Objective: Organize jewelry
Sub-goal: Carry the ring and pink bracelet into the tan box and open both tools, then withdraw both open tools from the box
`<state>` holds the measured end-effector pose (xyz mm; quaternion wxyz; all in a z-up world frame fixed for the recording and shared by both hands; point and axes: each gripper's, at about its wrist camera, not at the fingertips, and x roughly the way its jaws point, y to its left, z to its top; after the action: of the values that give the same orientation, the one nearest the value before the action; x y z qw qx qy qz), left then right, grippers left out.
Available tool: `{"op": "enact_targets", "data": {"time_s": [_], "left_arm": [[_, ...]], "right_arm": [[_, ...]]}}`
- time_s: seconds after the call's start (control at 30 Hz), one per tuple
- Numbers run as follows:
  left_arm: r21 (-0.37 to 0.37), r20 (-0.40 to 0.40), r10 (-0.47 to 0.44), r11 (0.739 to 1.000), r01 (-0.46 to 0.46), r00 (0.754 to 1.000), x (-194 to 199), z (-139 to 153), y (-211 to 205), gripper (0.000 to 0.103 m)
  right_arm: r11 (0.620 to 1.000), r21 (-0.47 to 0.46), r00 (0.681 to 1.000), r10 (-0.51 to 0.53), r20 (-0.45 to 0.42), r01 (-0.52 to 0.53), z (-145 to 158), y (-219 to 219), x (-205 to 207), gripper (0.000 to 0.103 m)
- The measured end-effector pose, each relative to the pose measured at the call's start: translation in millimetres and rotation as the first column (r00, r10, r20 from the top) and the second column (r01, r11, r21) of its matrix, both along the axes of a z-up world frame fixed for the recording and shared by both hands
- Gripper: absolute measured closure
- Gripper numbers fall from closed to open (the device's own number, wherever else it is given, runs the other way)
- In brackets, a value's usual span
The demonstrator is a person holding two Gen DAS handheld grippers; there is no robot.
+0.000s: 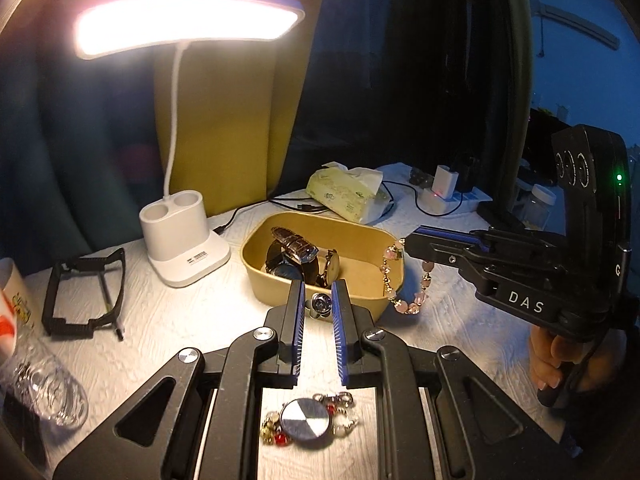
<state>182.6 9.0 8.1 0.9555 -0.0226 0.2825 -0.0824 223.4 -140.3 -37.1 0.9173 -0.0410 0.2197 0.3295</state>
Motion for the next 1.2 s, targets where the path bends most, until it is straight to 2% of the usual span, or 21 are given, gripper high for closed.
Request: {"op": "enact_targets", "data": {"time_s": [0.2, 0.53, 0.87, 1.0, 1.03, 1.13, 1.2], "left_arm": [[0.024, -0.005, -0.027, 0.999, 0.027, 1.0, 19.3, -4.2, -4.5, 0.088], [0.021, 0.011, -0.088, 0.996, 0.087, 0.996, 53.8, -8.5, -18.4, 0.088], [0.016, -0.086, -0.089, 0.996, 0.091, 0.992, 86.7, -25.6, -27.6, 0.088], [-0.002, -0.094, -0.092, 0.996, 0.092, 0.991, 86.2, -25.8, -27.2, 0.087], [-0.002, -0.097, -0.093, 0.996, 0.094, 0.991, 85.7, -25.6, -27.2, 0.084], [-0.01, -0.086, -0.091, 0.996, 0.09, 0.992, 82.1, -22.2, -25.8, 0.062], [-0.01, -0.079, -0.083, 0.997, 0.083, 0.993, 79.2, -18.8, -24.8, 0.06]], "right_arm": [[1.0, 0.011, 1.0, -0.005, -0.003, 0.005, -1.8, 1.1, 15.6, 0.094], [0.999, 0.028, 1.0, -0.026, 0.002, 0.026, -1.9, 1.0, 45.4, 0.094], [0.997, 0.021, 0.997, -0.07, -0.035, 0.071, -12.0, -3.2, 61.6, 0.094], [0.996, 0.022, 0.995, -0.09, -0.034, 0.091, -10.8, -7.8, 63.4, 0.093], [0.996, 0.019, 0.995, -0.092, -0.037, 0.093, -10.8, -7.9, 64.0, 0.093], [0.995, 0.015, 0.994, -0.101, -0.037, 0.101, -10.1, -8.3, 63.0, 0.092], [0.994, 0.017, 0.994, -0.107, -0.033, 0.108, -8.1, -9.5, 60.8, 0.09]]}}
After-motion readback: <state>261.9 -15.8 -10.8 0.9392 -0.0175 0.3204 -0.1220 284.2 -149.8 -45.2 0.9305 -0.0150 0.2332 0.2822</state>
